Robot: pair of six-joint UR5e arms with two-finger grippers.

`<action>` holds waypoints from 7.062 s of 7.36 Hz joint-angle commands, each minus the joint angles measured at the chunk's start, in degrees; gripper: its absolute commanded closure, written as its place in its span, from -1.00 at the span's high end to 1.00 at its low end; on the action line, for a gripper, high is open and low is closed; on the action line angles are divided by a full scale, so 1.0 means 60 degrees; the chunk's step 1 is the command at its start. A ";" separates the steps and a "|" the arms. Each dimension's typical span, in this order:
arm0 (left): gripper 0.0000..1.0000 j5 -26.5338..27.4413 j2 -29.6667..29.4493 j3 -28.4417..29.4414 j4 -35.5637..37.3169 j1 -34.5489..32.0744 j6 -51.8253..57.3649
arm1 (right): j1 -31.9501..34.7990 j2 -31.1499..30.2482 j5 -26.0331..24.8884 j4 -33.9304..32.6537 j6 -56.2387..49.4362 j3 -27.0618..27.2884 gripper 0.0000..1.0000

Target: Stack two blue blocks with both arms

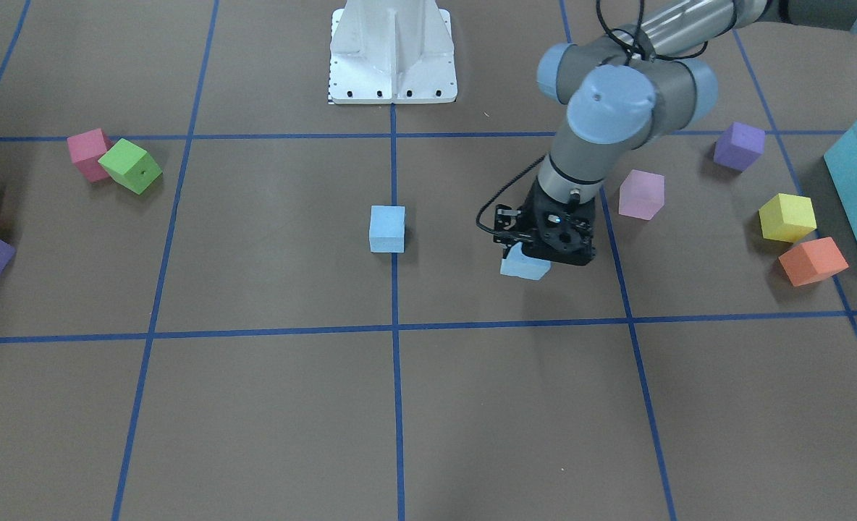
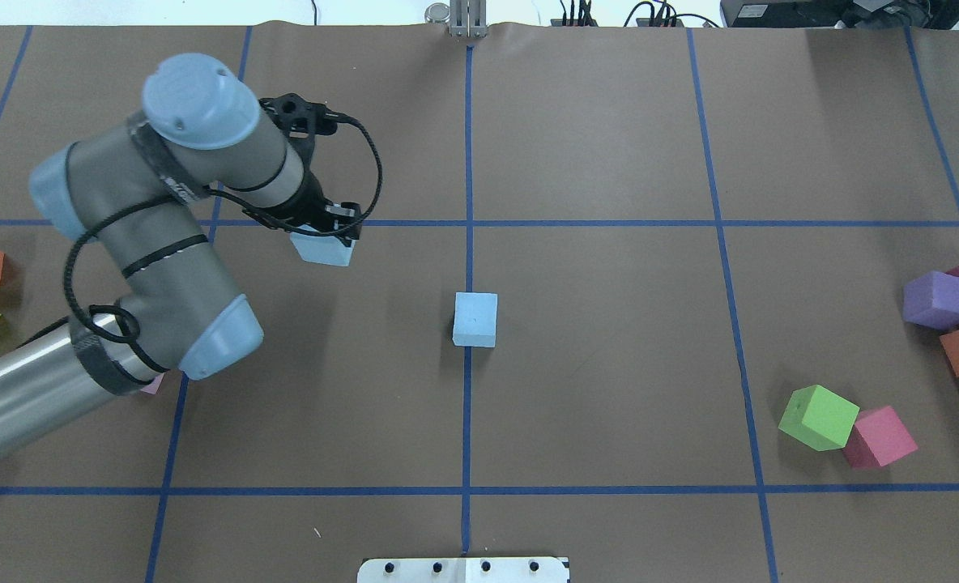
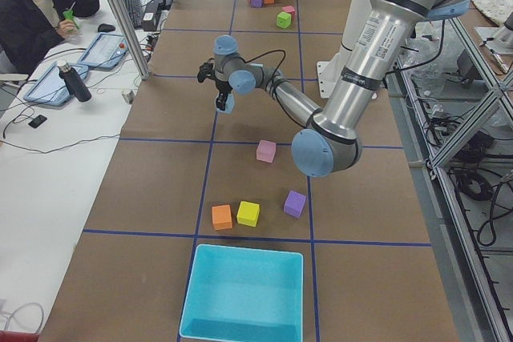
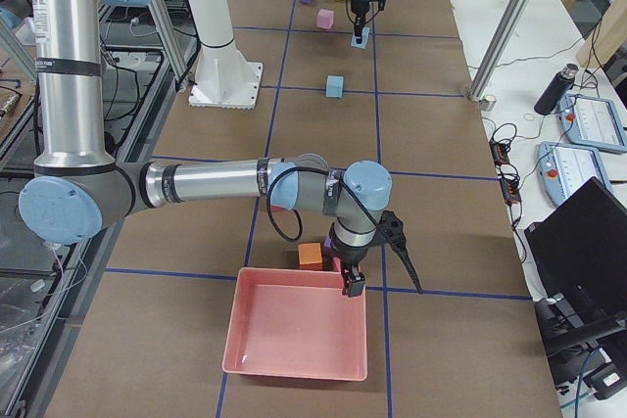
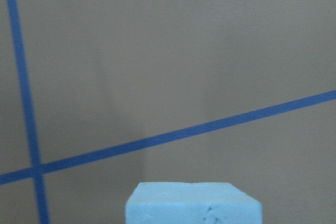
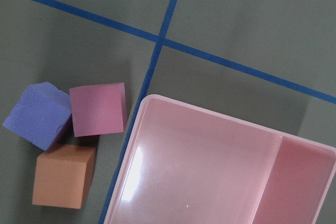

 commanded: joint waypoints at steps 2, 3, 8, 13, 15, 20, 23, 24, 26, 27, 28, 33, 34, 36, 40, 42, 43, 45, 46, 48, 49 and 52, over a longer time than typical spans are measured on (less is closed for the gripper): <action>-0.68 0.0690 -0.2056 0.0214 0.1931 0.1101 -0.1551 | 0.0000 -0.0042 0.0029 0.0433 0.0855 -0.0347 1.00; -0.68 0.0999 -0.2423 0.0650 0.1919 0.1453 -0.1859 | 0.0000 -0.0042 0.0334 0.0856 0.0855 -0.0697 1.00; -0.52 0.1339 -0.2573 0.0977 0.1817 0.2086 -0.1863 | 0.0000 -0.0042 0.0395 0.1051 0.0870 -0.0833 1.00; -0.15 0.1339 -0.2558 0.1577 0.0924 0.2086 -0.1789 | 0.0000 -0.0042 0.0483 0.1051 0.0870 -0.0847 1.00; -0.14 0.1339 -0.2558 0.1578 0.0909 0.2086 -0.1789 | 0.0000 -0.0042 0.0483 0.1051 0.0870 -0.0847 1.00; -0.04 0.1324 -0.2558 0.1519 0.0908 0.2072 -0.1862 | 0.0000 -0.0042 0.0483 0.1051 0.0957 -0.0833 1.00; 0.89 0.1339 -0.2529 0.1534 0.0909 0.2072 -0.1862 | 0.0000 -0.0042 0.0483 0.1051 0.1017 -0.0833 1.00; 0.94 0.1339 -0.2514 0.1563 0.0909 0.2072 -0.1863 | 0.0000 -0.0042 0.0483 0.1051 0.1017 -0.0833 1.00; 0.95 0.1339 -0.2543 0.1534 0.0923 0.2043 -0.1906 | 0.0000 -0.0042 0.0483 0.1051 0.1017 -0.0833 1.00; 0.95 0.1324 -0.2573 0.1273 0.0938 0.1825 -0.1935 | 0.0000 -0.0042 0.0483 0.1051 0.1031 -0.0833 1.00; 0.95 0.1266 -0.2544 0.0806 0.1025 0.1533 -0.1921 | -0.0014 -0.0028 0.0483 0.1065 0.1031 -0.0818 1.00; 0.95 -0.1542 0.0860 -0.1995 0.1568 -0.2138 0.2634 | 0.0000 -0.0028 0.0469 0.1153 0.1016 -0.0804 1.00; 0.95 -0.1793 0.1783 -0.1982 0.1568 -0.3090 0.4549 | 0.0000 -0.0028 0.0483 0.1153 0.1017 -0.0818 1.00; 0.96 -0.2655 0.3789 -0.1531 0.1437 -0.5154 0.8595 | 0.0000 -0.0028 0.0483 0.1153 0.1017 -0.0818 1.00; 0.96 -0.2572 0.5893 -0.0694 0.1552 -0.7120 0.8904 | 0.0000 -0.0028 0.0469 0.1168 0.1002 -0.0774 1.00; 0.96 -0.2528 0.6361 -0.0373 0.1451 -0.7596 0.8962 | -0.0014 -0.0028 0.0469 0.1153 0.1017 -0.0745 1.00; 0.96 -0.2557 0.6464 -0.0342 0.1407 -0.8017 0.9079 | 0.0000 -0.0028 0.0469 0.1168 0.1017 -0.0730 1.00; 0.96 -0.2601 0.6976 -0.0342 0.0651 -0.8342 0.9210 | -0.0015 -0.0028 0.0469 0.1153 0.1017 -0.0730 1.00; 0.96 -0.2601 0.7137 -0.0341 0.0398 -0.8343 0.9284 | -0.0015 -0.0028 0.0469 0.1168 0.1017 -0.0730 1.00; 0.96 -0.2486 0.7444 -0.0531 0.0382 -0.8329 0.9256 | -0.0015 -0.0013 0.0483 0.1153 0.1031 -0.0716 1.00; 0.96 -0.2412 0.7461 -0.0474 0.0280 -0.8300 0.9256 | -0.0015 -0.0013 0.0469 0.1153 0.1031 -0.0730 1.00; 0.96 -0.2484 0.7783 -0.0444 -0.0027 -0.8314 0.9227 | -0.0015 -0.0013 0.0498 0.1153 0.1031 -0.0730 1.00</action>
